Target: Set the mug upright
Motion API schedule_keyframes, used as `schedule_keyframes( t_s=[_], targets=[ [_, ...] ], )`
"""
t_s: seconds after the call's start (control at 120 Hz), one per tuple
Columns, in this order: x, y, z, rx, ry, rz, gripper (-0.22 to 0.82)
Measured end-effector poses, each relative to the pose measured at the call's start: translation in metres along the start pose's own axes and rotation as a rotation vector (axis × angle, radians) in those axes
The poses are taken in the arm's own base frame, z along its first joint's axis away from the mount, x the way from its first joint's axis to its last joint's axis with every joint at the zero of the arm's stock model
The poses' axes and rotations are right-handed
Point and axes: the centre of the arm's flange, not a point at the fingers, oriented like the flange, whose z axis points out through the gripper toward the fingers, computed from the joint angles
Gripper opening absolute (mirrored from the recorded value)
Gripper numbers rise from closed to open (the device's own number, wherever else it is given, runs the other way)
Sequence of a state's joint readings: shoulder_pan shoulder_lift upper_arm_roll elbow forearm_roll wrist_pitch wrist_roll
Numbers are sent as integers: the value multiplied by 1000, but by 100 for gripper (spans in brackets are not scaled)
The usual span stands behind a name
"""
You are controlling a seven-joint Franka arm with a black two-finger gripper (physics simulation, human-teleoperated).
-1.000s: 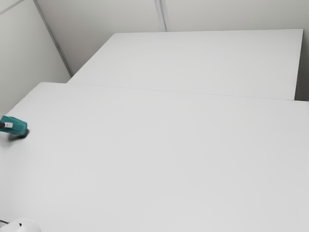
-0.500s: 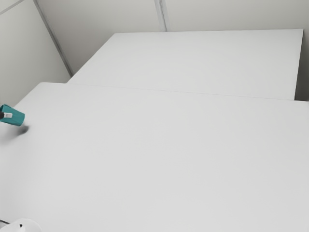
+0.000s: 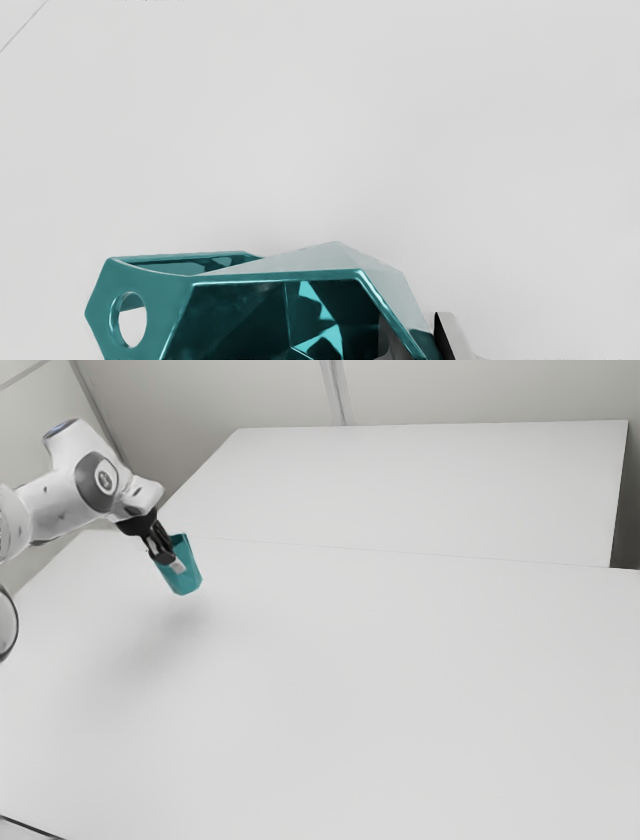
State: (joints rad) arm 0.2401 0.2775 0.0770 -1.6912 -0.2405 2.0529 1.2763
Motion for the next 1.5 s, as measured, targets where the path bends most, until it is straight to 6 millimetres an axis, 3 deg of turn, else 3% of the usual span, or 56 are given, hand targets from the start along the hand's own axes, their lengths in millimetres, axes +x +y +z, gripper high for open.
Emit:
schedule_keyframes(
  t_s=[0.05,0.1,0.217,0.475,0.65,0.892,1.0,1.067,1.233,1.35,1.5],
  targets=[
    [25,28,2,11,-78,29,-18],
    [33,50,10,27,-145,23,-18],
    [37,66,34,88,-255,-43,-18],
    [49,72,76,190,-350,-248,-18],
    [54,69,81,254,-312,-403,-18],
    [58,67,110,275,-279,-579,-18],
    [59,67,113,285,-267,-644,-18],
    [63,69,113,287,-259,-672,-8],
    [70,72,95,299,-231,-739,27],
    [76,78,43,337,-183,-780,41],
    [78,91,-14,352,-134,-839,51]
  ],
)
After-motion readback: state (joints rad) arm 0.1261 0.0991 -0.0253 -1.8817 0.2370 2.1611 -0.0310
